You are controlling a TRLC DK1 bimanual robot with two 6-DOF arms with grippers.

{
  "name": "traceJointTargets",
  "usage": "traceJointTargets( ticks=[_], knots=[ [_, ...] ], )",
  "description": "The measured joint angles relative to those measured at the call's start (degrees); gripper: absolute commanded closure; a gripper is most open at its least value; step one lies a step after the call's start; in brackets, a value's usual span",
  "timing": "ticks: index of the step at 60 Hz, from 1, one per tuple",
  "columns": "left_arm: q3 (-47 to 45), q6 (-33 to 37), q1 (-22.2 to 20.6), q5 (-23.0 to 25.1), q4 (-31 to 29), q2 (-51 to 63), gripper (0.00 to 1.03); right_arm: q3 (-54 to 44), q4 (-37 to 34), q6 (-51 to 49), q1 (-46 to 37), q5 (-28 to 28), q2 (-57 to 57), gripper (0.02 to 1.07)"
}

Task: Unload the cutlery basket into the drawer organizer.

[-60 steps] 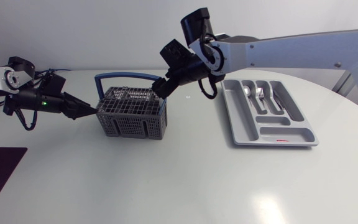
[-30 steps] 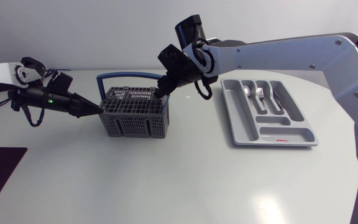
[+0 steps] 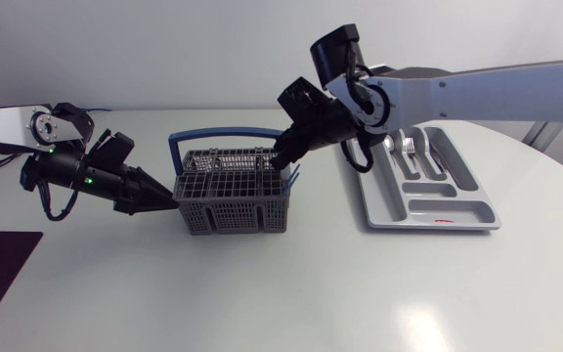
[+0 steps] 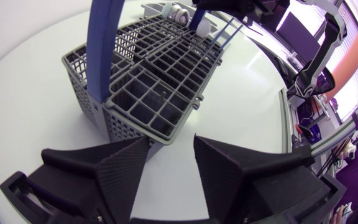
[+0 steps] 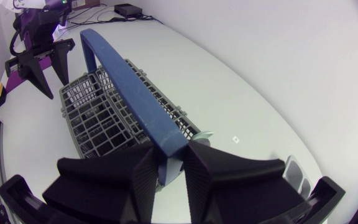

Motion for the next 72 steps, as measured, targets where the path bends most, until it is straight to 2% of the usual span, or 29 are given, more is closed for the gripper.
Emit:
traceJointTargets(
  ticks=[13, 21, 30, 33, 45, 57, 58, 60, 66, 68, 72],
  knots=[
    [-7.98, 0.0, -3.69, -1.16, -0.61, -8.04, 0.49, -8.5, -0.02, -0.15, 0.13, 0.24, -7.23, 0.84],
    [-11.96, -0.02, -5.33, -1.53, -1.31, -12.83, 0.49, -12.74, -0.2, 0.04, 1.53, 2.69, -11.41, 0.84],
    [-13.18, -0.07, -5.2, -1.86, -1.62, -14.84, 0.49, -15.85, -0.22, 1.16, 4.28, 7.08, -14.99, 0.84],
    [-13.18, -0.07, -4.96, -0.59, -0.68, -15.3, 0.49, -16.46, -0.24, 1.57, 4.92, 7.96, -15.82, 0.84],
    [-12.96, -0.68, -5.03, 0.59, 2.14, -15.74, 0.49, -17.31, -1.16, 3.23, 8.39, 9.73, -17.31, 0.84],
    [-12.96, -1.64, -5.03, 0.68, 3.8, -15.72, 0.49, -17.86, -1.55, 4.39, 8.07, 10.27, -17.59, 0.83],
    [-12.96, -1.75, -5.03, 0.72, 3.93, -15.72, 0.49, -17.92, -1.55, 4.42, 7.96, 10.25, -17.59, 0.81],
    [-12.96, -1.77, -5.03, 0.81, 4.15, -15.72, 0.49, -18.18, -1.51, 4.59, 7.85, 10.23, -17.59, 0.7],
    [-12.96, -1.92, -5.09, 0.83, 4.66, -15.72, 0.49, -19.06, -2.01, 3.54, 7.56, 11.19, -18.12, 0.2],
    [-12.96, -1.97, -5.09, 0.81, 4.76, -15.72, 0.49, -19.63, -2.49, 3.19, 7.56, 11.5, -18.64, 0.1],
    [-12.94, -2.45, -5.25, 0.83, 4.94, -15.72, 0.49, -20.59, -3.56, 2.78, 7.56, 12.48, -19.96, 0.06]
  ],
)
